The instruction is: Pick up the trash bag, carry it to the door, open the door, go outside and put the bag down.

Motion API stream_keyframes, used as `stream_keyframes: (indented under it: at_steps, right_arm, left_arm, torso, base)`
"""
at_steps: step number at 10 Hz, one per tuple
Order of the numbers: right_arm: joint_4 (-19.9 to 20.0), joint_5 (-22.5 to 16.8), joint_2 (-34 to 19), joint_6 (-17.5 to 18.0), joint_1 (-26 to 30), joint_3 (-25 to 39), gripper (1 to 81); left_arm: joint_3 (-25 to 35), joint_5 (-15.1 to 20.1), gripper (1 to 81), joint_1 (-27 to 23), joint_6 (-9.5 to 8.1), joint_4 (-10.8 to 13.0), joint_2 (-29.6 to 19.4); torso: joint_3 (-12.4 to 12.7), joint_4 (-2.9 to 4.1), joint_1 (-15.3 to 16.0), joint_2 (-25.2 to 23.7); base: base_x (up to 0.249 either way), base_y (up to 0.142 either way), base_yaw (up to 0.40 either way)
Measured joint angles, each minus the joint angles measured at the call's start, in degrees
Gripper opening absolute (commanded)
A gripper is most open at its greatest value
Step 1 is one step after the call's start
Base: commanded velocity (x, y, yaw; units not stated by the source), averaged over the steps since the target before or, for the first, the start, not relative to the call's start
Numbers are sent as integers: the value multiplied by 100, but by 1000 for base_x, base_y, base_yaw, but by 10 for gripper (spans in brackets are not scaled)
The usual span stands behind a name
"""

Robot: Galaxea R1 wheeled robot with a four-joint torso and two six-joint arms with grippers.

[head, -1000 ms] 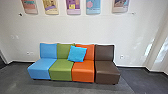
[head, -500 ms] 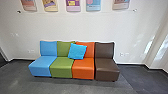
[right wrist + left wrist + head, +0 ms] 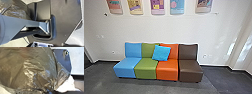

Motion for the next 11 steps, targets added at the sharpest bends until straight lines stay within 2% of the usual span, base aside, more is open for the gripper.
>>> stream_keyframes:
  at_steps: [4, 9, 11]
  right_arm:
    - [-39, -4, 68, 0, 48, -44, 811]
    - [-39, 2, 252, -2, 78, -258, 811]
    - [-78, 2, 390, -2, 48, -516, 811]
  left_arm:
    - [0, -51, 10, -26, 0, 0, 16]
    - [0, -51, 10, -45, -2, 0, -17]
    - [-82, -40, 10, -61, -2, 0, -30]
  torso:
    - [5, 0, -516, 800]
    - [7, 0, -601, 916]
    - [142, 0, -599, 918]
  base:
    - [0, 0, 0]
    - [0, 0, 0]
    - [0, 0, 0]
